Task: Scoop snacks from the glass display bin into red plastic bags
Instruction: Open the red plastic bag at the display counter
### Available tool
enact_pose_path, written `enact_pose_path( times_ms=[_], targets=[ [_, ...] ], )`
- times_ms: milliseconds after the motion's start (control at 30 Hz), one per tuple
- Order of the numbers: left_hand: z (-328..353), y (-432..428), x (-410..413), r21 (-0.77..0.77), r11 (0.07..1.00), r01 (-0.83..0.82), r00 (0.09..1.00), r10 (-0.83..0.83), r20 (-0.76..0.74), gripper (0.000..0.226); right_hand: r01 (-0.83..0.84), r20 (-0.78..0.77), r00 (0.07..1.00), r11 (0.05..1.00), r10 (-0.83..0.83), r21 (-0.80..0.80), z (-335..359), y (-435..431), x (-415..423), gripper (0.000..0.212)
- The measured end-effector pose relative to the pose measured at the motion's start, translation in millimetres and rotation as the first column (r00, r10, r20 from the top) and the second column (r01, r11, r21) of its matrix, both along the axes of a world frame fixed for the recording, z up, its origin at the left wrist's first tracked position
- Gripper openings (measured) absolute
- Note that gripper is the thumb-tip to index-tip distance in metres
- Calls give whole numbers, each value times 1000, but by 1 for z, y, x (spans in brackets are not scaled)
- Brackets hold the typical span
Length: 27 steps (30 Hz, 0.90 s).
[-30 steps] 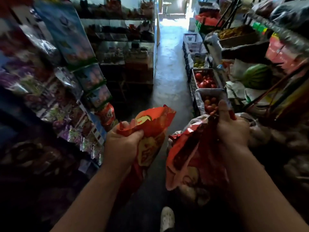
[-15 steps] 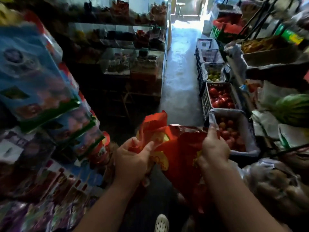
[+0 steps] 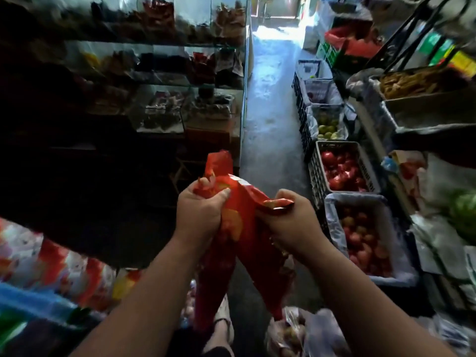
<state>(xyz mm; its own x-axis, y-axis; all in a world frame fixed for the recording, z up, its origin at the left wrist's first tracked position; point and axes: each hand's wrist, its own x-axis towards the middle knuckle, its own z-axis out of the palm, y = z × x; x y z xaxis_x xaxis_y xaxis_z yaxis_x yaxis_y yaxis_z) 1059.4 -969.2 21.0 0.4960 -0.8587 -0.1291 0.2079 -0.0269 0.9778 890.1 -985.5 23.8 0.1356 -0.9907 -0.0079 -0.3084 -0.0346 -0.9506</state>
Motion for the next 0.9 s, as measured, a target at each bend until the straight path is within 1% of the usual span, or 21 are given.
enact_pose_path(
  times_ms=[67,100,167,233,333,400,500,600,700,767,800,900],
  targets=[
    [1,-46,20,-13,1000,27,1000,-27,8,24,142,1,990,987,-142,-69,-4,-45,14,52],
    [1,-69,30,-14,999,42,999,-41,27,29,189,27,982,978,-187,-92,-5,-66,23,54],
    [0,-111,51,-19,998,54,997,-53,56,47,232,83,971,966,-224,-113,-6,-105,43,56],
    [0,-149,70,-10,999,35,997,-34,64,50,217,150,968,972,-202,-95,-5,-142,64,55],
    [-5,-196,98,11,1000,17,999,-17,50,42,201,279,941,980,-192,-3,-4,-191,93,54],
    [-6,-220,117,18,1000,16,999,-16,46,36,179,298,938,984,-176,19,-1,-221,109,54],
    [-3,-255,146,-11,999,-36,999,36,21,32,123,311,942,992,-126,30,3,-274,132,54],
    [-2,-293,176,-17,994,-105,994,105,-25,30,42,348,935,995,-72,92,-2,-332,165,51],
    [0,-329,203,-10,991,-134,990,133,-50,37,-75,336,941,990,32,116,-12,-385,205,50],
    [2,-353,222,20,981,-192,981,192,-11,44,-169,327,937,978,121,124,-15,-421,235,49],
    [4,-364,232,39,970,-240,970,239,31,43,-214,324,932,969,165,122,-15,-437,250,50],
    [14,-395,268,39,925,-378,922,372,107,45,-364,349,883,927,313,90,-10,-482,297,53]
  ],
)
